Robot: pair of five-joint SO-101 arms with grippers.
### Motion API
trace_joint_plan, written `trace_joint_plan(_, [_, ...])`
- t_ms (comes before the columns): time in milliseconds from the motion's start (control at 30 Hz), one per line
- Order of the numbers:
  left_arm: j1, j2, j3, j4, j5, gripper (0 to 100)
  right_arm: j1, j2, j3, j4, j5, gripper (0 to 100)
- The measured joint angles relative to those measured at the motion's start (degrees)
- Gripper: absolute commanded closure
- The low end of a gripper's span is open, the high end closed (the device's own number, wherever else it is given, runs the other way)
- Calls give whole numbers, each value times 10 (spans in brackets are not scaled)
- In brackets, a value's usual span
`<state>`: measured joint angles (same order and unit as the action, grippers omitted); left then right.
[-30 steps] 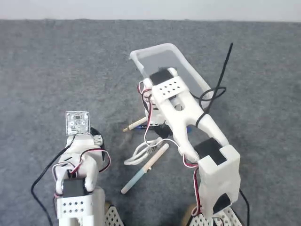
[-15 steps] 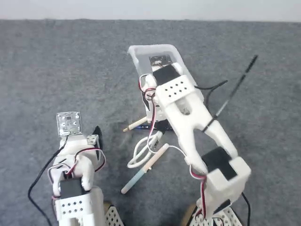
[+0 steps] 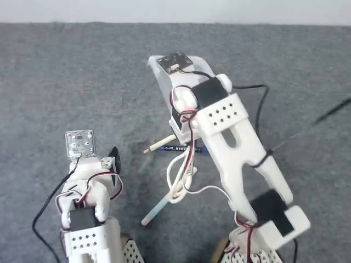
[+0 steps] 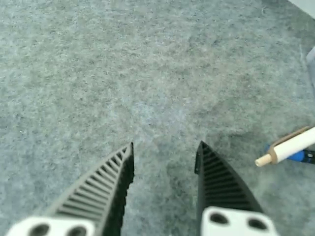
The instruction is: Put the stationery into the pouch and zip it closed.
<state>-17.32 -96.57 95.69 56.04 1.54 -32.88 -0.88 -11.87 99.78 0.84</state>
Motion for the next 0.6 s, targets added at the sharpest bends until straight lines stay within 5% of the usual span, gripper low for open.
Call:
trace_joint_plan(267, [4,0,-60,-18,50,694,-11,-43,0,-47,83,993])
trace_joint_plan(600, [51,0,-156,-19,86,687,-39,-103,0,-54,110,993])
